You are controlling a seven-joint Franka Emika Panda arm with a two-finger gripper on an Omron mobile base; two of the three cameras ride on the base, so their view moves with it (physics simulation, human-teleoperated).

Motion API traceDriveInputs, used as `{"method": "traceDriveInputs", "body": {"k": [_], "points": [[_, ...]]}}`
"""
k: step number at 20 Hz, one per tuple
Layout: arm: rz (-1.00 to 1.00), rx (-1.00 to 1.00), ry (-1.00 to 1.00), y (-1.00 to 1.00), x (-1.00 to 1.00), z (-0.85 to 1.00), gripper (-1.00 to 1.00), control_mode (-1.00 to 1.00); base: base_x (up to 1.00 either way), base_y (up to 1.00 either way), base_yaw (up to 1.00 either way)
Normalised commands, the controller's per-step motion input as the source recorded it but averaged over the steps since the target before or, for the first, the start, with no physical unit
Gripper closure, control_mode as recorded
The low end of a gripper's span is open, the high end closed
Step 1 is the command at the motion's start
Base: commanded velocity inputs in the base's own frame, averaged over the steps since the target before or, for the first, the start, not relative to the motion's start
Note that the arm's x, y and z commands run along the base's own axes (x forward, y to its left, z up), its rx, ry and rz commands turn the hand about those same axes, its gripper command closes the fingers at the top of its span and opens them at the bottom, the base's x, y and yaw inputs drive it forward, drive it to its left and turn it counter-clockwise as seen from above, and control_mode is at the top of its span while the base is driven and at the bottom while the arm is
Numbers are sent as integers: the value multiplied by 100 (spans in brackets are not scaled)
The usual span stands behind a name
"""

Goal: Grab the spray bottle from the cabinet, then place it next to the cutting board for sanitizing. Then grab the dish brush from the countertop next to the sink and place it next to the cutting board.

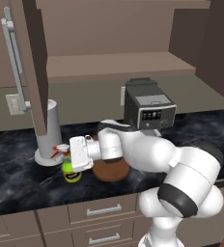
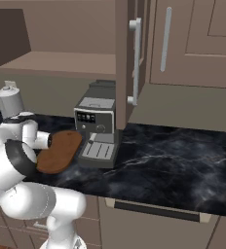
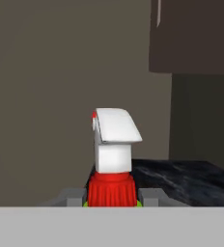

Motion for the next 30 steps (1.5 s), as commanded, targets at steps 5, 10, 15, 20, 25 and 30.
{"method": "traceDriveInputs", "body": {"k": [5,10,15,20,25,30], "points": [[0,0,0,12,11,-19,100,-100,0,0,0],[0,0,0,9,14,-21,100,-100,0,0,0],[0,0,0,1,13,-31,100,-100,0,0,0],[0,0,-3,0,17,-24,100,-100,0,0,0],[0,0,-3,1,14,-24,100,-100,0,0,0],[0,0,-1,0,0,-33,-100,-100,0,0,0]]}}
